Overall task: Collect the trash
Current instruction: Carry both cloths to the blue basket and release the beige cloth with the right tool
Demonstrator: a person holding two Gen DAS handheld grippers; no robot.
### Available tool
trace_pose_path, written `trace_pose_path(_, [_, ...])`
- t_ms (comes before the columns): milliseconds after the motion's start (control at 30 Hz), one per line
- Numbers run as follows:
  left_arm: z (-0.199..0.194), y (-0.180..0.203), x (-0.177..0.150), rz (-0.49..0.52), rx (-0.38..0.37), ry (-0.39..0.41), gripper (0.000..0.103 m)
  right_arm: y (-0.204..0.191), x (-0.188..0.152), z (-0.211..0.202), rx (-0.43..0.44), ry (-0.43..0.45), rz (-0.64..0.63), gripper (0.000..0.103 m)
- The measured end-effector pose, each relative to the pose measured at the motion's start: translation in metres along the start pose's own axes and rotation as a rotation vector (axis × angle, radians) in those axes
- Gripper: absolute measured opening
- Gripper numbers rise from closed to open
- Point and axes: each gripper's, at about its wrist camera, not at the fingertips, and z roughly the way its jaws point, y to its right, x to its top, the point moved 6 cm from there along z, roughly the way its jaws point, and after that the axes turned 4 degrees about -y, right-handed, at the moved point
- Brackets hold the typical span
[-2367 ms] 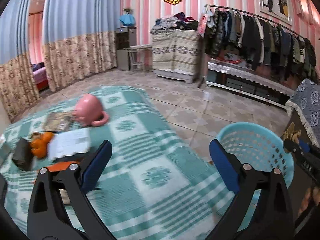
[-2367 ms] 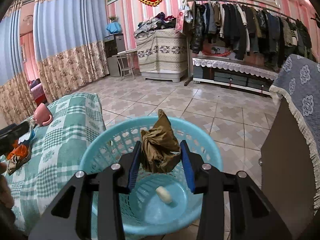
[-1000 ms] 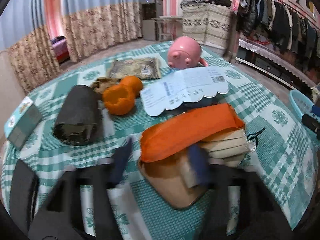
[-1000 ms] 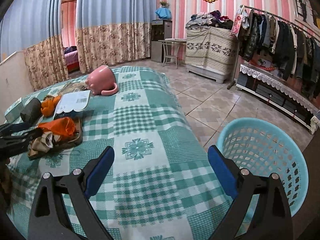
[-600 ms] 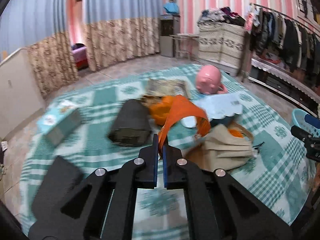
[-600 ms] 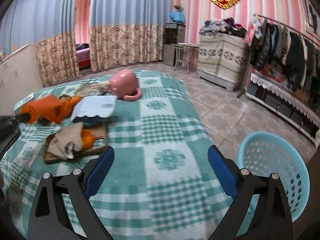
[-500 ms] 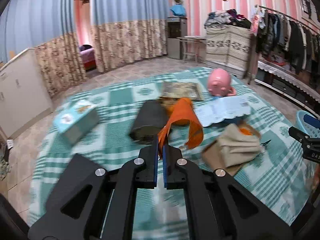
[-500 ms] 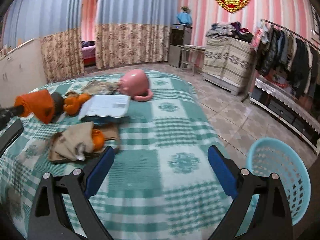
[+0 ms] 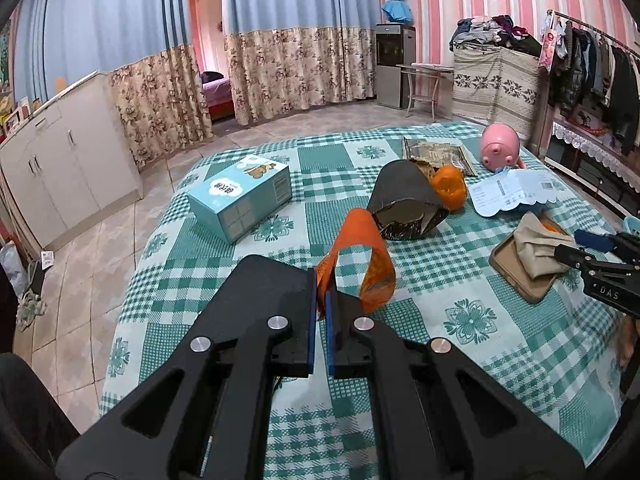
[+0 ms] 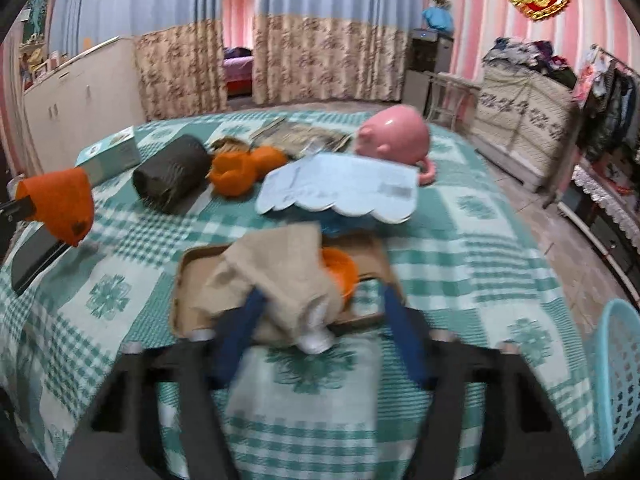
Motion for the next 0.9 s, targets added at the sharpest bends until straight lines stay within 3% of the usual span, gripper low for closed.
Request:
trace_pose_path(33, [0.0,0.001,0.0,0.0,0.005,0.0,0.002,-0.002,-0.001,-0.001,0.02,0.0,-0.005,0.027])
trace_pose_path(133, [0.0,0.004,0.001,-0.014,0.008,0.005,0.002,-0.001,0.001,-0.012,0.043,0.037,-0.006,0.015])
trace_pose_path(300, [-0.017,0.02,0.012,0.008,0.02,0.05,0.002,0.016,0.012,-0.049,0.064,0.144,0.056,0.014])
trace_pose_path(467, [-0.037,0.045,0.027,0.034,0.003,0.1,0.002,0.045,0.011,-0.079,0.032,0.187,0.096,0.014])
trace_pose_path(667, [-0.046,0.09,0.036,0.063,-0.064,0.118,0.002,0.106,-0.006,-0.116,-0.045,0.216,0.187,0.014])
trace_pose_path(900, [-0.047,0.171,0.045,0.126,-0.182,0.128,0.002,0.179,-0.036,-0.159,-0.159,0.245,0.275,0.014])
